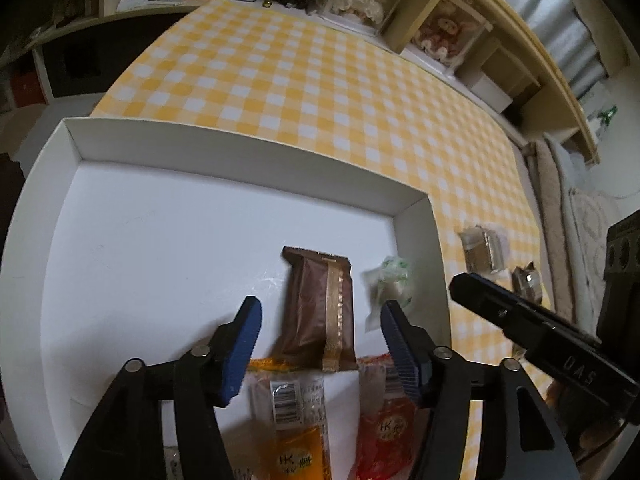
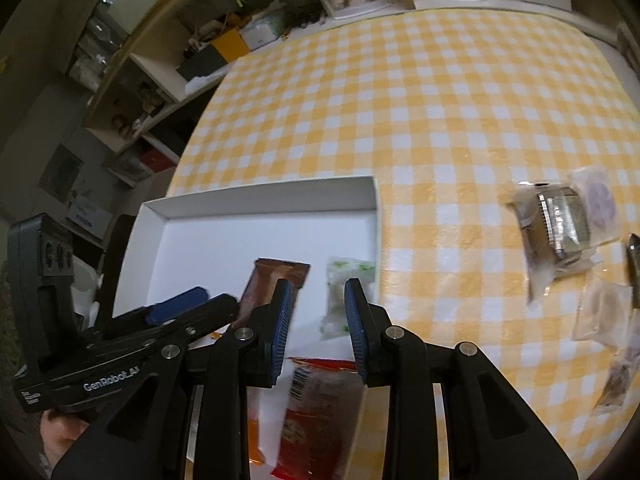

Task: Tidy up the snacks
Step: 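Lower both items into the tray and open both tools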

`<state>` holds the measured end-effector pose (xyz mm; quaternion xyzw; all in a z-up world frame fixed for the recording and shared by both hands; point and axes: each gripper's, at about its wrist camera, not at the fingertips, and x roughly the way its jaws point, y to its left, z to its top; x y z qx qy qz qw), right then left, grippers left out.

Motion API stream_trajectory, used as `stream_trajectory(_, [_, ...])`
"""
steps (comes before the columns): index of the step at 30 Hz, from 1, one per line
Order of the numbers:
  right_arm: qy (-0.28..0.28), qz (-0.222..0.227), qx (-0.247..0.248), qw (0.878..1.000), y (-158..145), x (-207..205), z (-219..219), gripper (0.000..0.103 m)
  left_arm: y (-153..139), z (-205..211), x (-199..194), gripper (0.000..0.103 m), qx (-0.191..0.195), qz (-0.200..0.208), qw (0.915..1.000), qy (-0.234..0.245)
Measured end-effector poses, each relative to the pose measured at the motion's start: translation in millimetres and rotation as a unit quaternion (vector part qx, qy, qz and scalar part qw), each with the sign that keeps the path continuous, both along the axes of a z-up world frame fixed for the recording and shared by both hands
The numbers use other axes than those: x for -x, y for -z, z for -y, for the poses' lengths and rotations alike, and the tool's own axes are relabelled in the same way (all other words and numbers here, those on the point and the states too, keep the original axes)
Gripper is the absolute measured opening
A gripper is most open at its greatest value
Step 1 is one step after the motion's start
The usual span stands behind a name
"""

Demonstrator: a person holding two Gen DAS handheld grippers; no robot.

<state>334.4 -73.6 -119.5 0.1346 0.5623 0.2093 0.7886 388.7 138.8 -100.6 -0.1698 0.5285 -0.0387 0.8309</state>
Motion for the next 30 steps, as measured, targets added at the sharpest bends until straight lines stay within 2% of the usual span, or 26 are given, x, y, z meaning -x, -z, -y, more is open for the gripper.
stream_trajectory(4, [-0.001,-0.005,0.005,1.000,-2.7,4.6,7.0,0.030,-8.7,7.5,9.2,0.074,-0.018,0.000,0.9998,0.008])
stream_trajectory(7, [-0.005,-0.003,0.016,1.000,-4.8,9.7,10.1,0.037,-14.8,12.8,14.5,0.078,-0.030,0.000,0.9994,0.016])
stream_trajectory(8, [-0.006,-0.002,0.019,1.000,-5.8,12.0,11.5,0.042,-16.3,14.6,16.1,0.076,-0.030,0.001,0.9994,0.019])
stream_trajectory(9, [-0.006,0.000,0.020,1.000,-6.5,13.7,12.4,0.044,-17.9,17.0,17.0,0.069,-0.027,0.002,0.9993,0.025])
stream_trajectory(10, [-0.005,0.001,0.022,1.000,-7.7,15.9,14.2,0.046,-17.6,18.7,16.0,0.054,-0.026,0.001,0.9992,0.030])
stream_trajectory(11, [-0.005,0.002,0.023,1.000,-8.8,18.0,16.1,0.048,-16.3,20.1,14.9,0.044,-0.026,-0.002,0.9991,0.035])
stream_trajectory(12, [-0.004,0.002,0.024,1.000,-9.7,19.4,17.0,0.048,-13.5,21.0,13.8,0.029,-0.027,-0.008,0.9989,0.038])
stream_trajectory(13, [-0.003,0.002,0.024,1.000,-10.8,20.7,18.6,0.049,-9.0,21.6,11.8,0.021,-0.031,-0.017,0.9985,0.041])
stream_trajectory(18, [-0.004,0.006,0.025,1.000,-16.5,26.0,21.0,0.049,16.2,26.9,-1.8,0.018,-0.031,-0.050,0.9971,0.047])
stream_trajectory(24, [-0.009,0.005,0.023,1.000,-16.8,28.7,20.3,0.049,38.7,22.8,-18.5,0.018,-0.007,-0.042,0.9981,0.043])
stream_trajectory(30, [-0.013,0.002,0.020,1.000,-14.1,26.8,18.7,0.049,31.9,22.8,-18.8,0.018,-0.014,-0.026,0.9987,0.041])
